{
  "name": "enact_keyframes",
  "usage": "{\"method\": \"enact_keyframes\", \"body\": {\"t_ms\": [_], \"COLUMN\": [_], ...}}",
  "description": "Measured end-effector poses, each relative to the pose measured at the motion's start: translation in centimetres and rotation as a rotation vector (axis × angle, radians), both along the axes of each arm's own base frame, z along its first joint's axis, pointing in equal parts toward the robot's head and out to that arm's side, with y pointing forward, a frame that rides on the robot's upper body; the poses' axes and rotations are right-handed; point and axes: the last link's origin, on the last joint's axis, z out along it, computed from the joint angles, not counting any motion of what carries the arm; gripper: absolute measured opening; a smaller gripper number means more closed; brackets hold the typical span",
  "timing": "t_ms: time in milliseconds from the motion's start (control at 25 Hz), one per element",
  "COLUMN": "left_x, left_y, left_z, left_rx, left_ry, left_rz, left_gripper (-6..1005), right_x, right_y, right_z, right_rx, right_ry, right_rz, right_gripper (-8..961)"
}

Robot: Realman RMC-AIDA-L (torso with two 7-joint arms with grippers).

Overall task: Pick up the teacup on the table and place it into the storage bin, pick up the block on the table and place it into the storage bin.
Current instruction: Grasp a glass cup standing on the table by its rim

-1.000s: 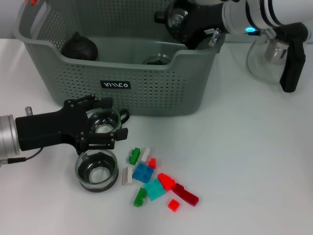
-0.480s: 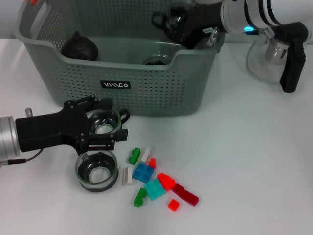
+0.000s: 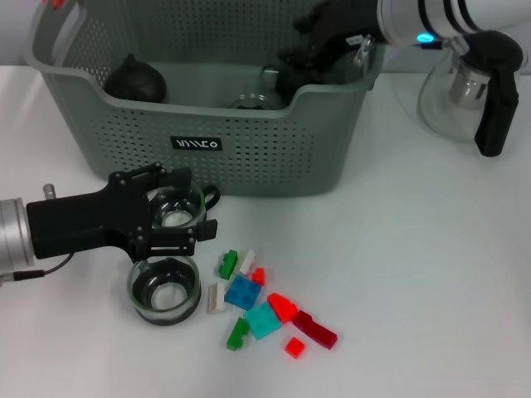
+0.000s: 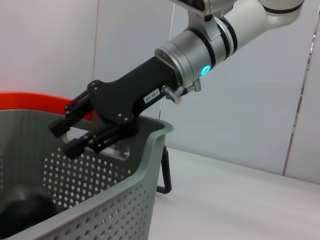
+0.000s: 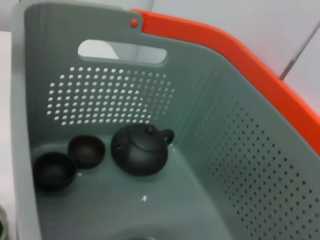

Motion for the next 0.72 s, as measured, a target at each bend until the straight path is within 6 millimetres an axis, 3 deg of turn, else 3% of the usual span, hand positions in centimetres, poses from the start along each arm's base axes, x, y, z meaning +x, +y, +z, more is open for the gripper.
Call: {"method": "enact_keyframes", "body": {"t_ms": [120, 320, 520, 720], "left_x": [0.0, -0.1, -0.2, -0.3], "left_y": [0.0, 0.1, 0.1, 0.1], "left_z": [0.1, 0.5, 0.7, 0.8], "left_rx": [0.001, 0.013, 0.020, 0.021], "left_ry": [0.001, -0.001, 0.001, 0.002], "left_rz": [0.000, 0.002, 0.004, 0.005], "left_gripper": [894, 893, 893, 892], "right_x": [-0.7, -3.6, -5.4, -4.6], "right_y": [0.1, -0.5, -2.8, -6.2], "right_z": [0.9, 3.8, 6.7, 8.4], "right_rx": [0.015, 0.043, 0.013, -0.063], "right_ry": [0.016, 0.099, 0.231, 0.320], "right_rz": [0.016, 0.086, 0.158, 0.203], "right_gripper": [503, 538, 578, 608]}}
